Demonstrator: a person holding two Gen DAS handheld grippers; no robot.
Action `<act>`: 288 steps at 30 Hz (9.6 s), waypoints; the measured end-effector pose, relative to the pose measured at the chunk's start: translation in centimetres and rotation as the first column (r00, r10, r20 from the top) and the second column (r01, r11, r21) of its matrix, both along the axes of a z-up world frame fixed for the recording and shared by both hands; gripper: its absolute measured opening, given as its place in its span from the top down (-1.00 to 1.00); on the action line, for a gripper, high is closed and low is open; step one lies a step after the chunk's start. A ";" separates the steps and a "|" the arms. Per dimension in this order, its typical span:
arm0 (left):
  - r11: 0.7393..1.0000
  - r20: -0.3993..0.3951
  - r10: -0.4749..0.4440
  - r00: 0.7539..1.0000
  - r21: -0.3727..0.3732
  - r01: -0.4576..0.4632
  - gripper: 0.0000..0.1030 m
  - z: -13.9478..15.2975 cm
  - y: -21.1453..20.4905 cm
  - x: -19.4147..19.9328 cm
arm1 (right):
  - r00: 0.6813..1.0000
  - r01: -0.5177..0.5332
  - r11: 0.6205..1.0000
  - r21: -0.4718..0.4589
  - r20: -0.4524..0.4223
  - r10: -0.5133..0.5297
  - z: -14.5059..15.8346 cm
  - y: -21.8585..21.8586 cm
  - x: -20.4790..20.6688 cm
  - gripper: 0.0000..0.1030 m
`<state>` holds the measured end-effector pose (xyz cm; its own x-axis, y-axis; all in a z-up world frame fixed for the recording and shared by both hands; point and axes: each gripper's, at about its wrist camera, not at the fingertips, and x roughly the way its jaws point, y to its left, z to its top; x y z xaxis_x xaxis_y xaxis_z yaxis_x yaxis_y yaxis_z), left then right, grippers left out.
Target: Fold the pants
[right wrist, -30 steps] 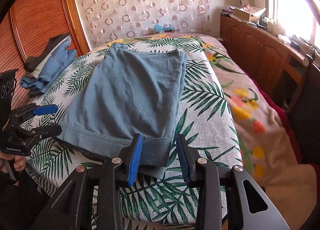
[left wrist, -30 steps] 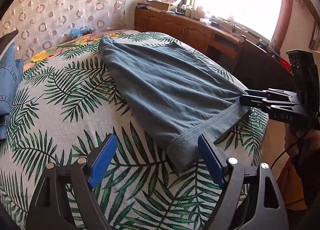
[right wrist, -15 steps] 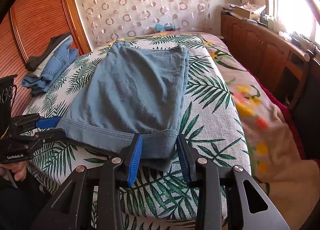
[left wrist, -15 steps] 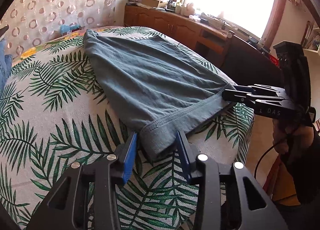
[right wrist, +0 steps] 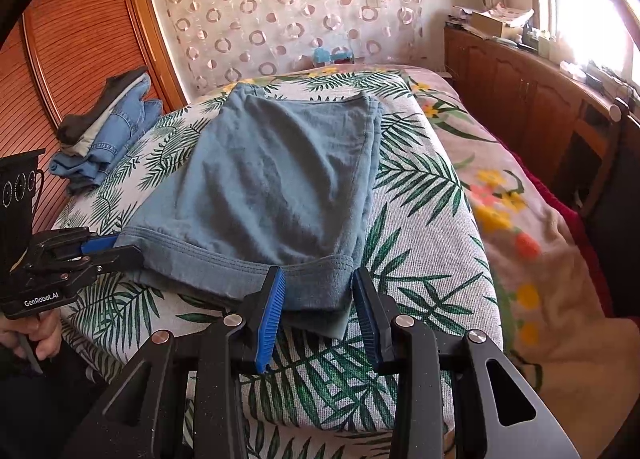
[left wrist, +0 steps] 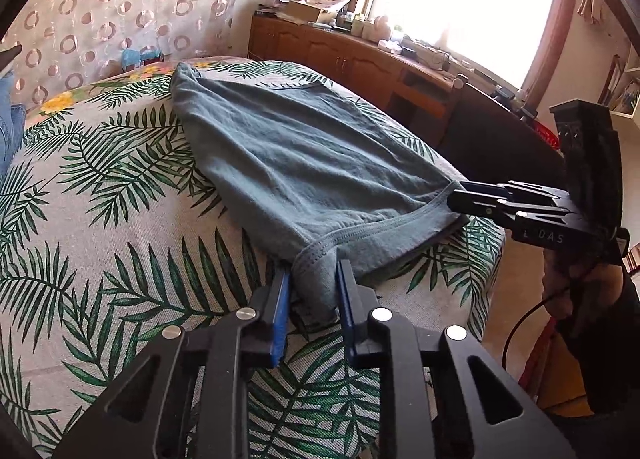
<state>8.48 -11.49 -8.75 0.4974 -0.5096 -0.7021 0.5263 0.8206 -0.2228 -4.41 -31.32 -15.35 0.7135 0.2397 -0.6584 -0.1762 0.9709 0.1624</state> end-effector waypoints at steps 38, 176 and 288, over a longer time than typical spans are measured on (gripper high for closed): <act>0.997 0.116 0.034 0.993 -0.070 -0.026 0.77 4.9 1.6 -0.4 | 0.996 -0.062 0.997 0.052 0.071 0.058 1.9 1.1 0.1 0.70; 0.969 -0.004 0.244 0.970 0.047 -0.243 0.11 -0.7 10.3 -4.3 | 0.965 -0.260 0.966 0.006 -0.015 0.260 13.5 6.5 8.2 0.70; 0.938 0.097 0.288 0.953 0.169 -0.301 -0.56 1.7 15.5 5.7 | 0.954 -0.300 0.929 -0.215 -0.034 0.299 14.8 9.5 18.0 -0.12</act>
